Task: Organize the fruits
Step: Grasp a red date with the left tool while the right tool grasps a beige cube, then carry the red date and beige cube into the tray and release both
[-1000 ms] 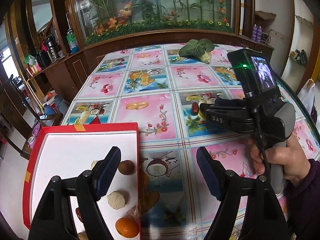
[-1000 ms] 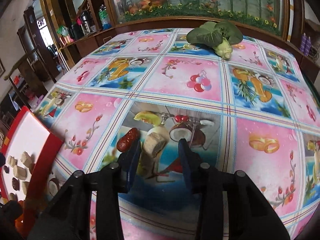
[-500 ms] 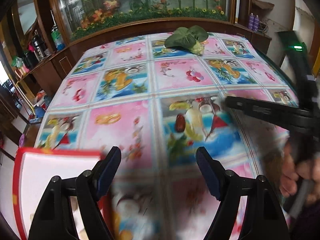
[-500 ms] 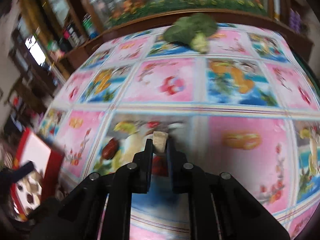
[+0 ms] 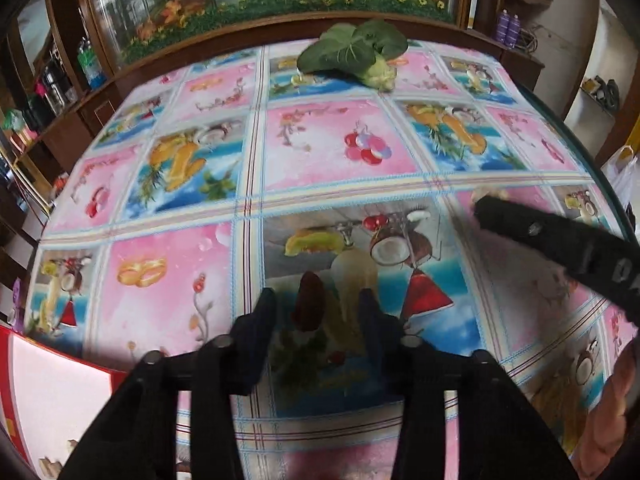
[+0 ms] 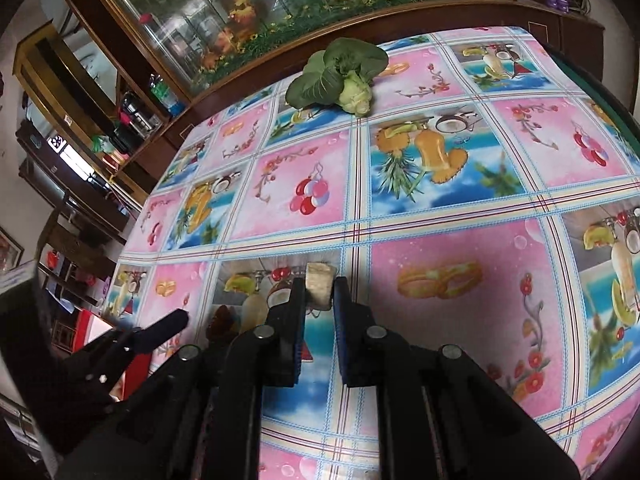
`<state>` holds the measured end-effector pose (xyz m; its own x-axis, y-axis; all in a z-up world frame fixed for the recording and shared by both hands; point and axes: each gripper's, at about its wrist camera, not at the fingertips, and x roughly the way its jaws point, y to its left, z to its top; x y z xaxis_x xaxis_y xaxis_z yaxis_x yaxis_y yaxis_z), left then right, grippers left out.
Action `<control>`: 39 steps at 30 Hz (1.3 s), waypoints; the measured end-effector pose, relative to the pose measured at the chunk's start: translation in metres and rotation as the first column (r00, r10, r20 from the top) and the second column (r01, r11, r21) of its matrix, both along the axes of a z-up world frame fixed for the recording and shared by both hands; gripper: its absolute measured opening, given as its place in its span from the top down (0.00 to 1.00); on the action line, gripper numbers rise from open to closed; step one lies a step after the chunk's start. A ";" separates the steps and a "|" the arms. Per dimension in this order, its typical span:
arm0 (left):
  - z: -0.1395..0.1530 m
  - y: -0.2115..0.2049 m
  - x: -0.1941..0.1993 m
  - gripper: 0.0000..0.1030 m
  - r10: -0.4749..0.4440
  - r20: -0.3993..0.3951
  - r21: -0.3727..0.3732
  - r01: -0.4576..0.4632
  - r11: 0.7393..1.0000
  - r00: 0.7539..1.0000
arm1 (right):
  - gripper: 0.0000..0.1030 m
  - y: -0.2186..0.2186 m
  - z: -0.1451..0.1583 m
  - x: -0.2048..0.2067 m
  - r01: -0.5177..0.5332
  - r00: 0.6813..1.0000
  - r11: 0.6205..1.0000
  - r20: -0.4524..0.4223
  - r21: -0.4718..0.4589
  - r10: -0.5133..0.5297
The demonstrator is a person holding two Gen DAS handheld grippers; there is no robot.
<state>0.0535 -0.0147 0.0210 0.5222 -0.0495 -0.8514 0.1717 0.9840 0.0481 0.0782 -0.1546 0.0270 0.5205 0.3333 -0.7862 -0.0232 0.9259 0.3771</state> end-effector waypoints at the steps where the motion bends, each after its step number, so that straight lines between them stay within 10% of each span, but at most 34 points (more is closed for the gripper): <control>1: -0.003 0.001 0.000 0.67 0.003 -0.009 -0.002 -0.003 1.000 1.000 | 0.85 -0.001 0.001 0.000 0.002 1.000 1.000 0.001 0.003 -0.002; 7: -0.003 0.000 0.002 0.84 0.000 -0.002 -0.043 0.000 0.999 1.000 | 0.85 -0.004 0.002 0.000 0.015 1.000 1.000 0.008 0.021 -0.016; 18: 0.025 0.001 -0.025 0.84 0.039 0.107 -0.038 -0.035 0.999 0.994 | 0.85 0.005 0.007 -0.004 -0.011 0.999 1.000 0.030 0.016 0.011; 31: 0.116 0.079 -0.146 0.84 0.191 0.407 -0.074 -0.177 0.981 0.893 | 0.85 0.073 0.036 -0.055 -0.262 0.942 0.964 0.229 0.049 0.245; 39: 0.113 0.125 -0.175 0.84 0.252 0.419 -0.082 -0.240 0.967 0.872 | 0.85 0.132 0.039 -0.106 -0.373 0.901 0.924 0.273 0.088 0.338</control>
<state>-0.1218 0.1107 0.1340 0.8300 0.1079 -0.5473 -0.1066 0.9937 0.0343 -0.0277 -0.0230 0.0655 0.5196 0.6263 -0.5813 -0.4503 0.7788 0.4366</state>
